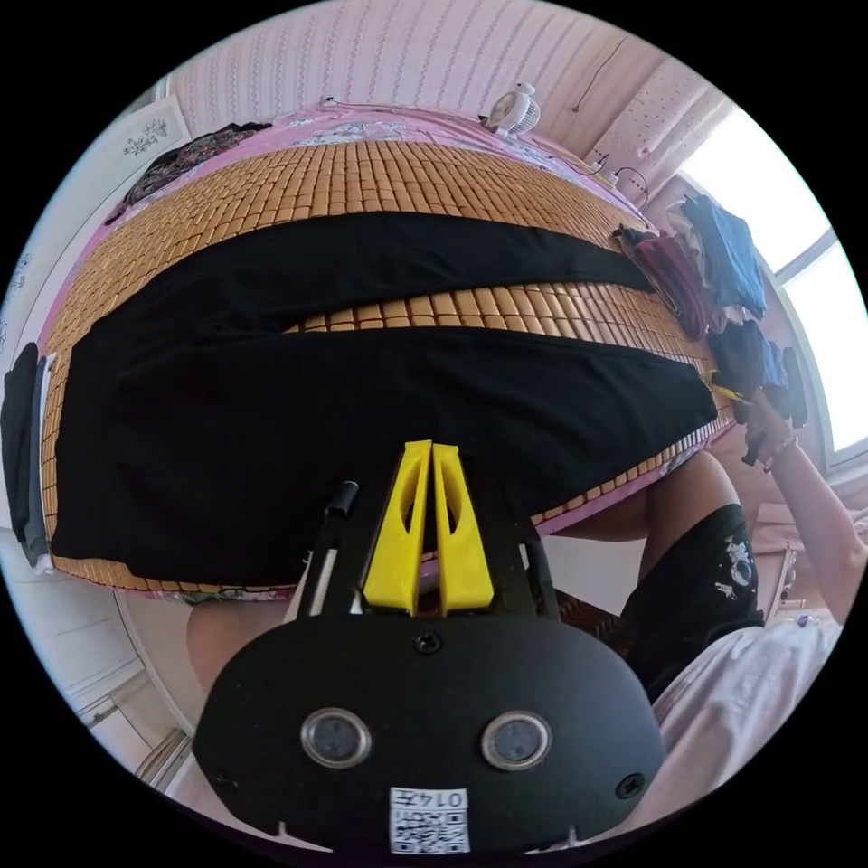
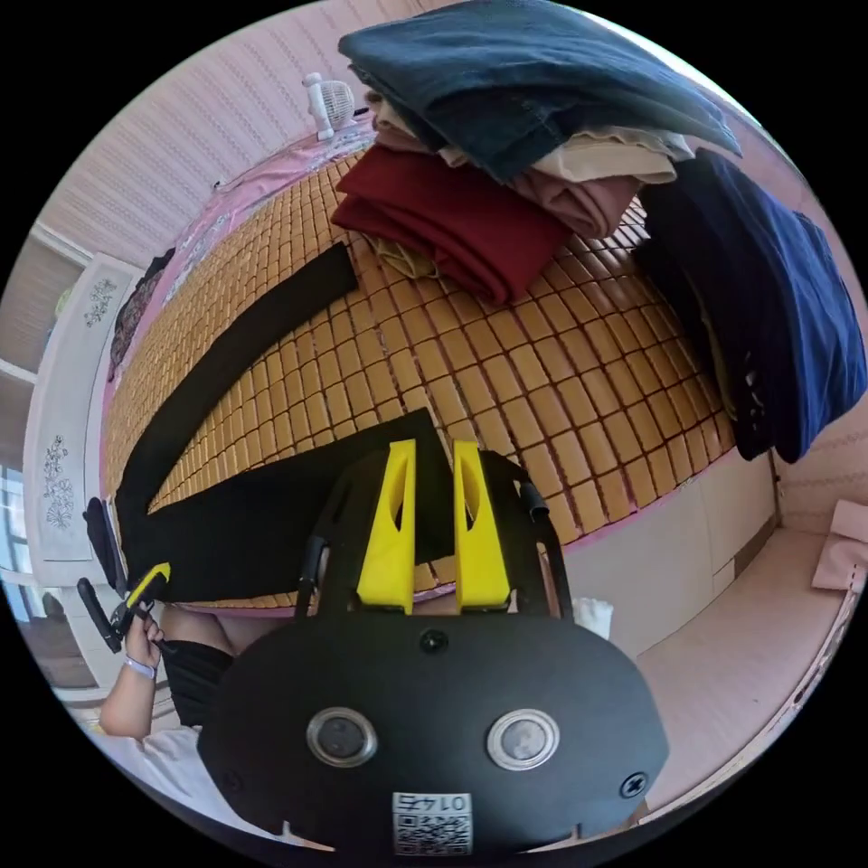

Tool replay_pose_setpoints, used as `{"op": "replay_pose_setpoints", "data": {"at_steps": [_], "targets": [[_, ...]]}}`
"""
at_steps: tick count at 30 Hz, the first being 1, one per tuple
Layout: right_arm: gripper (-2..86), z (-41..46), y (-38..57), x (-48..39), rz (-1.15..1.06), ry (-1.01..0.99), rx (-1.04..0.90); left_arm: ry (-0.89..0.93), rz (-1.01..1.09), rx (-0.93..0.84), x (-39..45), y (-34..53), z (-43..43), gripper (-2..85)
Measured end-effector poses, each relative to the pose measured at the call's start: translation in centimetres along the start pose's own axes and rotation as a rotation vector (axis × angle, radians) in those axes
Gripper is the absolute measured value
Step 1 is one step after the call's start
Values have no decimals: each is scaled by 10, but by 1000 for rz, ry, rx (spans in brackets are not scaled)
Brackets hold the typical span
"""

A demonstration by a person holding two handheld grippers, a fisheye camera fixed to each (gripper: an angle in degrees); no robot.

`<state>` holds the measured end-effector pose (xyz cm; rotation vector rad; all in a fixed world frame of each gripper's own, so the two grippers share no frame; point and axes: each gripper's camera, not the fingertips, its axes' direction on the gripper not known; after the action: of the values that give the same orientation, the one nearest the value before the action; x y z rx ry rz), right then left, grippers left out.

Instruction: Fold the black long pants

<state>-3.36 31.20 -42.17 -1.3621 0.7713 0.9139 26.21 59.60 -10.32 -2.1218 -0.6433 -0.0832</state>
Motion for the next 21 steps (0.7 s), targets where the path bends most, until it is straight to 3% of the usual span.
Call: {"op": "replay_pose_setpoints", "data": {"at_steps": [3, 7, 10, 12, 14, 19, 21], "targets": [[64, -31, 47, 17, -17, 14, 152, 4, -21, -28, 1, 9, -5, -10], [56, -70, 130, 17, -86, 217, 362, 48, -67, 118, 1, 44, -37, -10], [28, -77, 178, 18, -92, 183, 384, 81, -127, 225, -7, 79, -61, -10], [6, -83, 202, 17, -83, 141, 384, -20, -146, 291, -8, 105, -77, -9], [-5, -102, 235, 0, -95, 270, 499, -221, -117, 370, 0, 137, -96, -8], [-9, -121, 267, -18, -153, 267, 554, -279, -183, 489, -3, 198, -115, 14], [-9, -126, 277, -20, -103, 362, 577, -251, -246, 521, -11, 220, -119, 31]]}}
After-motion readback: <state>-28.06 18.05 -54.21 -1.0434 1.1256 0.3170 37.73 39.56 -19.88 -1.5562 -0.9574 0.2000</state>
